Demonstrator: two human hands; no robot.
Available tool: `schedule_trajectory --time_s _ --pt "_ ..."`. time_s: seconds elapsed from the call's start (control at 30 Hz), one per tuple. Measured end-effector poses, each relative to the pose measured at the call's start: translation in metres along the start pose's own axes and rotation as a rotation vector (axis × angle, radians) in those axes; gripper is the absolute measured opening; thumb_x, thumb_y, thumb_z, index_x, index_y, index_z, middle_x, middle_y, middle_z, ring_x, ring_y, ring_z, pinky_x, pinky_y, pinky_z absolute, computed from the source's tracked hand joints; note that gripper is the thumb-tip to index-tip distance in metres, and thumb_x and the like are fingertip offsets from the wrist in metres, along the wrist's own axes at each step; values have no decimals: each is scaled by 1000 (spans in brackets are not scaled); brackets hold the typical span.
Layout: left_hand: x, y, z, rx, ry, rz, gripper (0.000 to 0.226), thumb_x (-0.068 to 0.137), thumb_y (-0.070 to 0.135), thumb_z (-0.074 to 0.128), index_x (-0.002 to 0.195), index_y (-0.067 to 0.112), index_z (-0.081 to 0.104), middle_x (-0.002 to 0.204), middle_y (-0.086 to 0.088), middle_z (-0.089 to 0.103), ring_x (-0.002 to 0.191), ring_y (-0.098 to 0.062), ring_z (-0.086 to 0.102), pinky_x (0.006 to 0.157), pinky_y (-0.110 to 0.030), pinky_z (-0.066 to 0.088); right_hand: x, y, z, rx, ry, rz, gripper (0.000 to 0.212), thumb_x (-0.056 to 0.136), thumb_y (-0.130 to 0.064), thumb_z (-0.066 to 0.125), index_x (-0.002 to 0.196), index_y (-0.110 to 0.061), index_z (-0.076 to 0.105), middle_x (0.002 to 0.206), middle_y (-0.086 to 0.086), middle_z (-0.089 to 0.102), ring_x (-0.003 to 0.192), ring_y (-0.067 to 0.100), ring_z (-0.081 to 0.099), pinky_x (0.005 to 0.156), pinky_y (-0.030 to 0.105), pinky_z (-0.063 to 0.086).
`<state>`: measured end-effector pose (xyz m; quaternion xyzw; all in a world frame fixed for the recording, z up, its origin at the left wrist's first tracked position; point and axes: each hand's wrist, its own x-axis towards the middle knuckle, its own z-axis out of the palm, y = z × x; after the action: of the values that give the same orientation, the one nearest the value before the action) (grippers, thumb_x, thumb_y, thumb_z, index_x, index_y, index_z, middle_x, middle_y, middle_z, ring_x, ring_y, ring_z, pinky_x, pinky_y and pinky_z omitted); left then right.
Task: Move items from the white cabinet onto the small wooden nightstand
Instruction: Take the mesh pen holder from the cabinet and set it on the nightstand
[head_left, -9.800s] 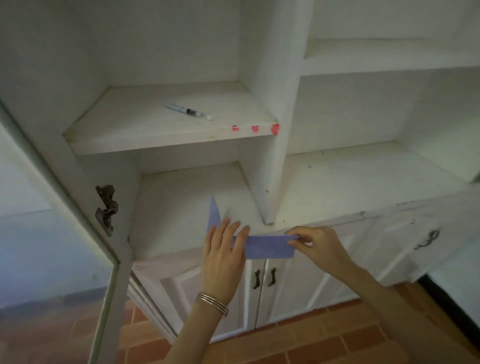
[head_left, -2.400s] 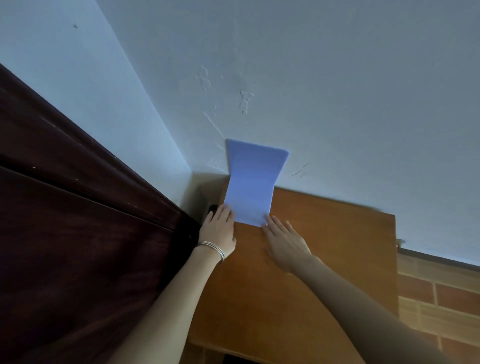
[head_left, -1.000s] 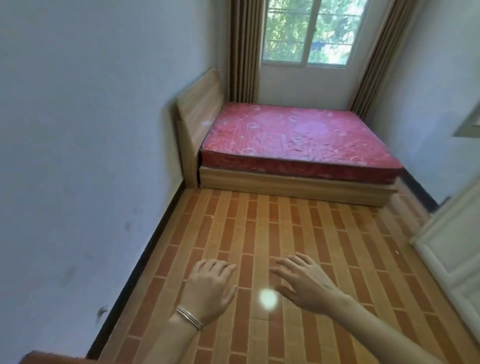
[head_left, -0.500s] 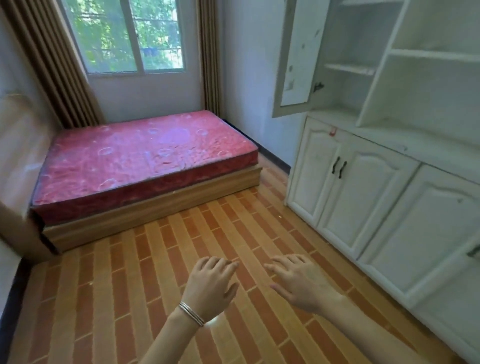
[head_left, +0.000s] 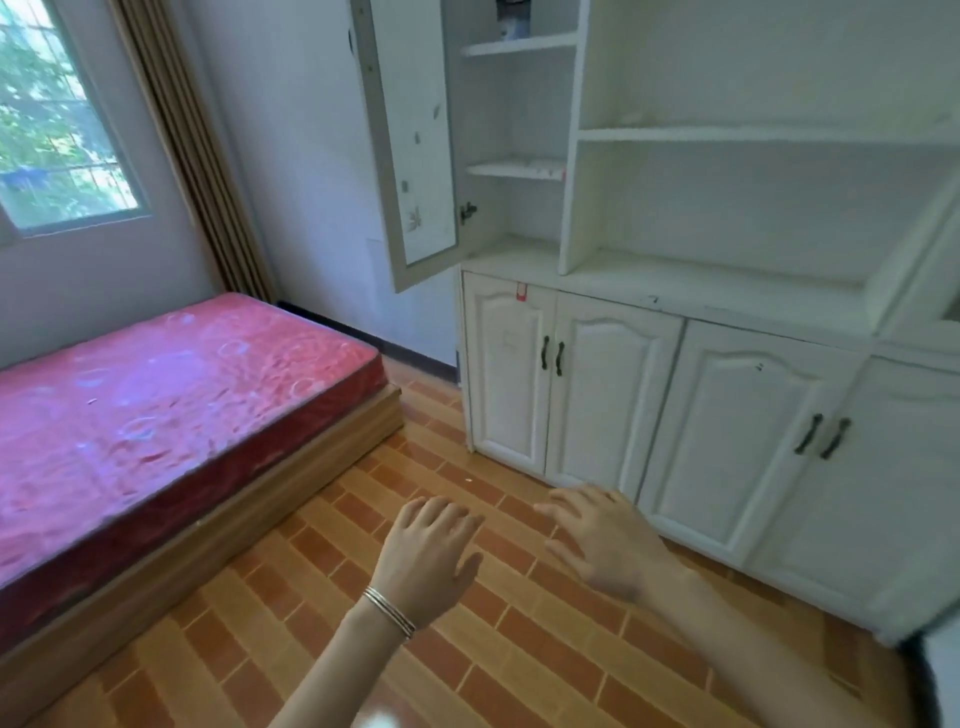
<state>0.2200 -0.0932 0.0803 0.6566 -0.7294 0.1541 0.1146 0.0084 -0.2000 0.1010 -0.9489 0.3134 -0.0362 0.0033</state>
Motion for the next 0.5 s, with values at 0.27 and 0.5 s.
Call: schedule_trajectory --time_s 0.27,0.5 --pt "84 -26 31 -48 31 117 41 80 46 44 108 27 67 103 8 67 99 -15 62 85 -37 50 48 48 5 -4 37 125 50 86 -51 30 121 -28 56 119 -1 61 108 20 58 90 38 46" --pt "174 -46 69 -51 57 106 41 71 40 72 108 24 66 103 5 68 98 -18 63 85 -38 50 111 119 1 -11 22 104 55 88 -51 22 130 -25 48 133 1 50 122 22 45 99 38 34"
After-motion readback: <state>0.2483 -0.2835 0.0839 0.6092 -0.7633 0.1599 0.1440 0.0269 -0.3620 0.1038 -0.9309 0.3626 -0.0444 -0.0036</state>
